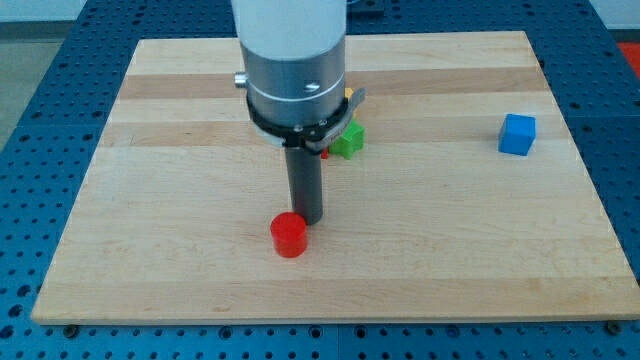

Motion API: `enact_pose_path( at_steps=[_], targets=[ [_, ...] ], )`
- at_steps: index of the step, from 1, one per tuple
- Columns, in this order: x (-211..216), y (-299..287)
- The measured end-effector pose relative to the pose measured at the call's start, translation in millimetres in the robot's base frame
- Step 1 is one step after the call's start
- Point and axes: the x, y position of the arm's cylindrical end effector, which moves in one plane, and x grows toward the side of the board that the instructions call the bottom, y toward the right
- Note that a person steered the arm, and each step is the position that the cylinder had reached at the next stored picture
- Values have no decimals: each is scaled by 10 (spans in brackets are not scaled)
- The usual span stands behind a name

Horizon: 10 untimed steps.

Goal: Push the group of blocks right a bit

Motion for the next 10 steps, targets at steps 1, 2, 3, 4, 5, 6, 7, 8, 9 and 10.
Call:
enact_pose_path(
  at_steps=[1,2,3,4,5,6,7,8,9,10],
  targets=[
    [167,-90],
    [168,-96],
    [167,-96],
    [101,-96],
    [-59,-116],
    [-139,-383],
    [-169,-797],
    [-343,-1057],
    [-673,-1110],
    [-982,-1110]
  ],
)
